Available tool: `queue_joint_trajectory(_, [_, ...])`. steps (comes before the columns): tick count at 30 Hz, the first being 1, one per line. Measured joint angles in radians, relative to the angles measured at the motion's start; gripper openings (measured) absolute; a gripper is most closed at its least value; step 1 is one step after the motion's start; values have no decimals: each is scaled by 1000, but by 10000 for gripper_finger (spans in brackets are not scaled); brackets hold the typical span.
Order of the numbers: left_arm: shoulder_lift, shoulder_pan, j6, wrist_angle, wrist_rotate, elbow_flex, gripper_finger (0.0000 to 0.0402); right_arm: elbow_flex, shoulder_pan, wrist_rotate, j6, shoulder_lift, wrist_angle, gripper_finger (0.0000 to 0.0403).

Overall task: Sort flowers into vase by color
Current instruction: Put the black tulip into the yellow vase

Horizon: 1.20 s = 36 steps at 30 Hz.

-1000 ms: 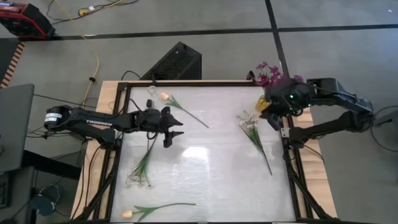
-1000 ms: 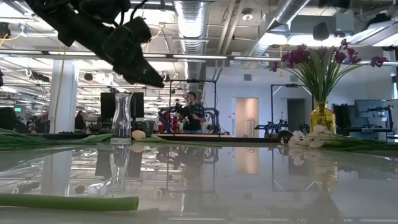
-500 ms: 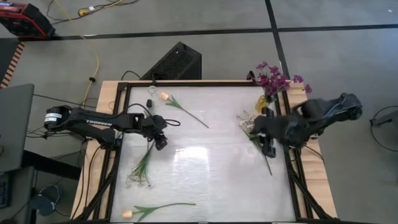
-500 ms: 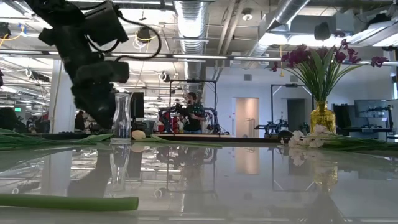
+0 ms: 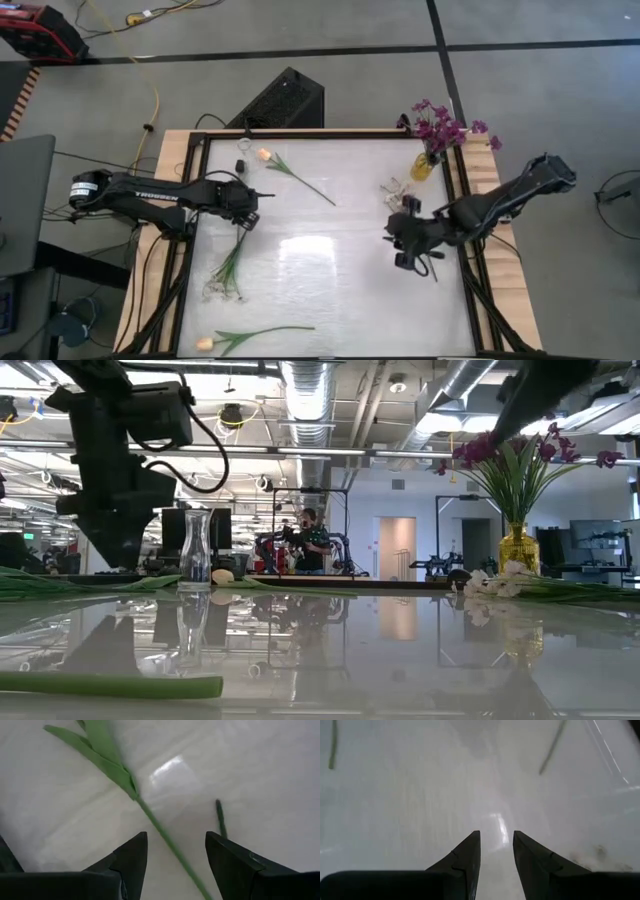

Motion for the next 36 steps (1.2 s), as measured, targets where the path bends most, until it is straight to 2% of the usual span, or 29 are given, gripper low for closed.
queue_joint_trajectory(6, [0,2,-136,10,-21,-54,190,-158,-1,-7,-88,-1,331,141])
queue_joint_trajectory(9, [1,2,-177,102,-20,-109,190,-201,-1,-31,-128,-1,416,141])
queue_joint_trajectory(13, [-3,1,-204,229,-11,-169,190,-226,-3,-32,-142,-1,451,141])
queue_joint_trajectory(18, [-2,1,-238,212,-45,-177,182,-226,-3,-32,-143,-2,471,141])
queue_joint_trajectory(23, [-1,0,-222,215,-54,-178,132,-226,-3,-32,-142,-2,482,141])
queue_joint_trajectory(30, [0,-11,-192,194,-68,-180,18,-226,-1,-33,-126,-2,494,141])
queue_joint_trajectory(36, [-26,-23,-188,151,-98,-179,2,-226,-1,-61,-106,-2,493,141])
